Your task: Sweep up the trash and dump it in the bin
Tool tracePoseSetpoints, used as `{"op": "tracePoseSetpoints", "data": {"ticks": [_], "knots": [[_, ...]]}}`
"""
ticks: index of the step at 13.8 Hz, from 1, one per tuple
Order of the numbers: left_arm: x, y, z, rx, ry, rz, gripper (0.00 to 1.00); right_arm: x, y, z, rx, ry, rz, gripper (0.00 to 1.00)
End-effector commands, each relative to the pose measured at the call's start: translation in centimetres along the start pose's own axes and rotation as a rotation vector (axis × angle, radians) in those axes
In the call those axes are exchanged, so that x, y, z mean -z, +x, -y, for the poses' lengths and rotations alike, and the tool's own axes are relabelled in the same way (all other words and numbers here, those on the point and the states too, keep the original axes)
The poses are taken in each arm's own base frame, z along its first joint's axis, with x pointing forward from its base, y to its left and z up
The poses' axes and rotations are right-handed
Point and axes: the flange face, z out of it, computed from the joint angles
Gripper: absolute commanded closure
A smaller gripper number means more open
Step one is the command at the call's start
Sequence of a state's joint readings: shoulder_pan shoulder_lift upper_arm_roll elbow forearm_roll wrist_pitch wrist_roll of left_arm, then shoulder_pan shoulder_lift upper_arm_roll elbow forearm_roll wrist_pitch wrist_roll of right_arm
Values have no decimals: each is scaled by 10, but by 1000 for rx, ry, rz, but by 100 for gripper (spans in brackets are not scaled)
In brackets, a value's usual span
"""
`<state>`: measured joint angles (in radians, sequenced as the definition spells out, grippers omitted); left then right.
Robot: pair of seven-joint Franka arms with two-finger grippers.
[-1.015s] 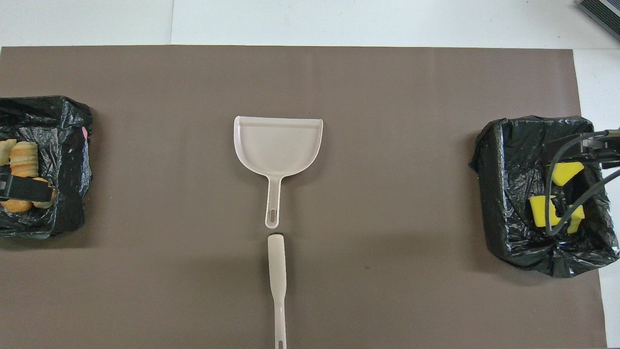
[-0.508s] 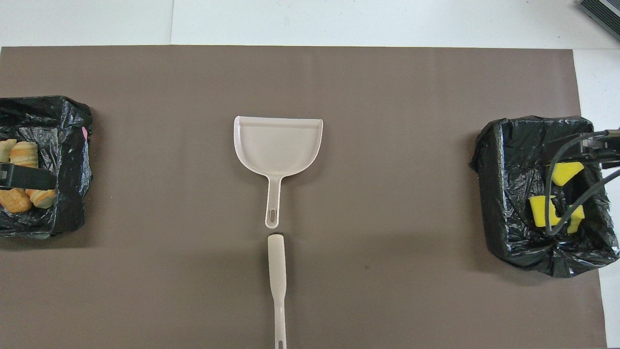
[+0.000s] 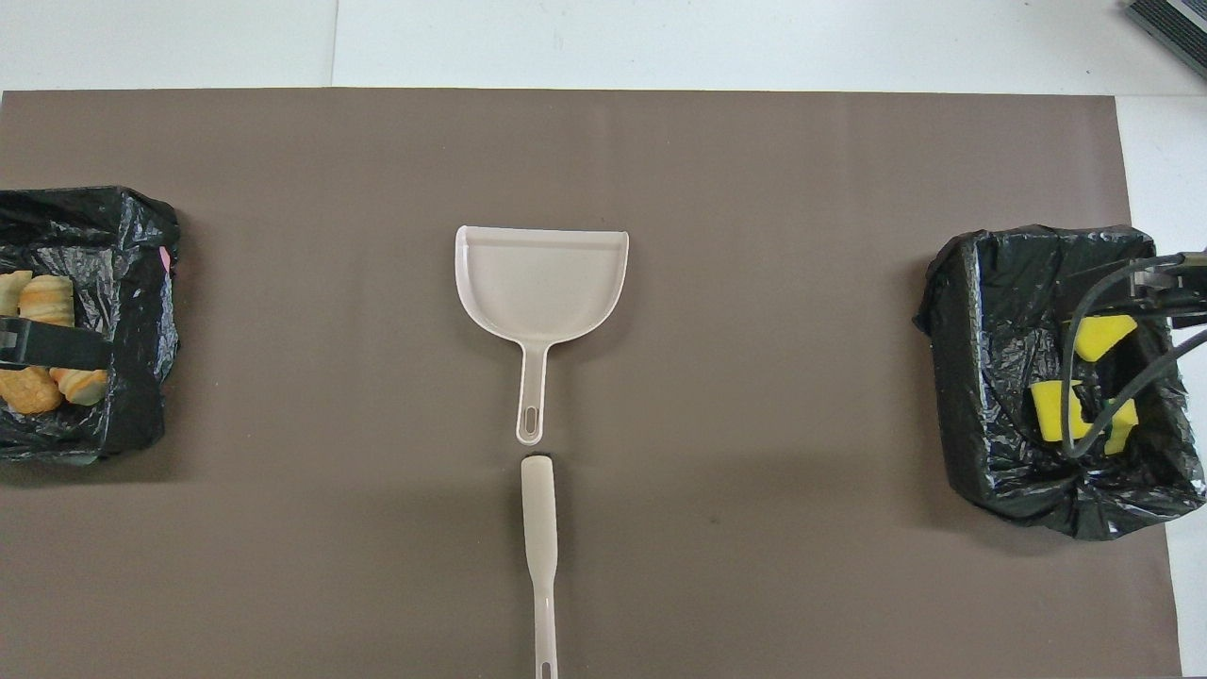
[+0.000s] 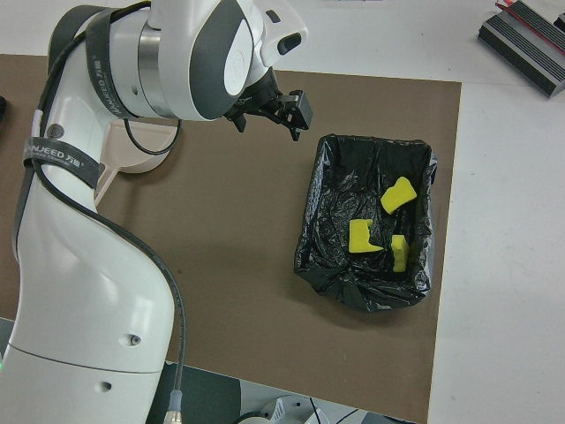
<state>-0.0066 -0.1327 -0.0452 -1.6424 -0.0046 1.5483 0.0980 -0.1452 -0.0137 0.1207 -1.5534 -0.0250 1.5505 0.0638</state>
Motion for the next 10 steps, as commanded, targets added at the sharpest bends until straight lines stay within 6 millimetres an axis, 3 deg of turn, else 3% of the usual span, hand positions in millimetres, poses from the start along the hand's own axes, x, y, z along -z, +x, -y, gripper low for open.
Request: {"op": "tracePoseSetpoints", "data": {"ticks": [1, 10], "knots": [[-1, -4, 2, -2, -12, 13, 0, 2, 1, -2, 19, 4, -1, 0], [-1, -4, 3, 8, -13, 11, 0, 0, -1, -7, 9, 1, 13, 0]]}}
